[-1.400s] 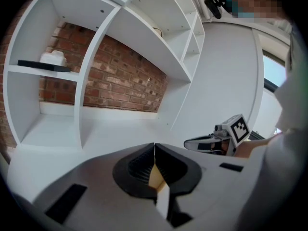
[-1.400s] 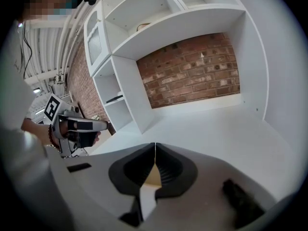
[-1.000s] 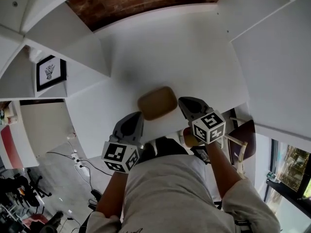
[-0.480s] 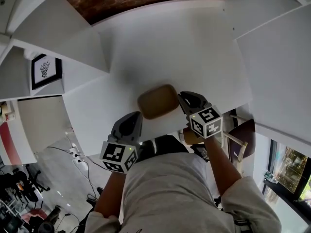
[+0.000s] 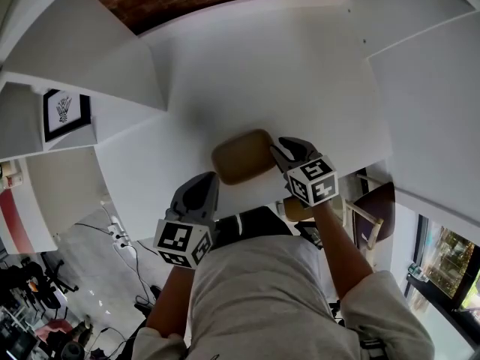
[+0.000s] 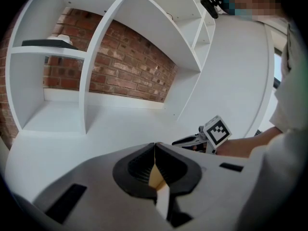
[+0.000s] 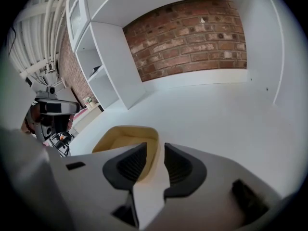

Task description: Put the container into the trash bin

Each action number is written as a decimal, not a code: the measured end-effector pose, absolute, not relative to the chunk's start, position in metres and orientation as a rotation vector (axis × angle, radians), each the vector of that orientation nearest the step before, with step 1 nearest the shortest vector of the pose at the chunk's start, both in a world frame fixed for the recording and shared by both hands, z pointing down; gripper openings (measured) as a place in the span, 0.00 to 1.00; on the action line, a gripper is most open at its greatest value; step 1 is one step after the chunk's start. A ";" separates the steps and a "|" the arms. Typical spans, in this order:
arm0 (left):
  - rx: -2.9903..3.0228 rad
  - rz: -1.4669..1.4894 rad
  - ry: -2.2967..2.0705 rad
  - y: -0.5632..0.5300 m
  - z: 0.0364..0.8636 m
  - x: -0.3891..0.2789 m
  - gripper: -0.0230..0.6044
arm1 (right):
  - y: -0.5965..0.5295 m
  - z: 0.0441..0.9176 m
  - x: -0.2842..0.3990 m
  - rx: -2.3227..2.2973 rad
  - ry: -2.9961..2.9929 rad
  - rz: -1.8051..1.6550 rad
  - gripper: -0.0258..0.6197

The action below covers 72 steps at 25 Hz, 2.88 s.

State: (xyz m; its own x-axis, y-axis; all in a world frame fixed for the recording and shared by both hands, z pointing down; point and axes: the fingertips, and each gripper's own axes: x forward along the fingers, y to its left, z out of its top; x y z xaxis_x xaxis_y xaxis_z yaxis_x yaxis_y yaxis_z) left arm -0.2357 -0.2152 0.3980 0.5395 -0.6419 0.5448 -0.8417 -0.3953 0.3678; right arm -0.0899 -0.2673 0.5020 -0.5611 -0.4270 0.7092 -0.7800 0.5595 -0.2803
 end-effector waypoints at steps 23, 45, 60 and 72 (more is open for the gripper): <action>2.111 0.401 -1.229 -0.214 0.405 -0.246 0.06 | -0.271 0.536 -0.095 0.911 -2.080 0.759 0.12; 2.185 0.385 -1.196 -0.203 0.386 -0.246 0.06 | -0.256 0.498 -0.088 1.012 -2.126 0.823 0.09; 2.307 0.423 -1.019 -0.169 0.377 -0.233 0.06 | -0.195 0.481 -0.062 1.199 -2.077 0.877 0.09; 2.403 0.466 -0.813 -0.142 0.375 -0.211 0.06 | -0.136 0.470 -0.031 1.411 -1.979 0.952 0.09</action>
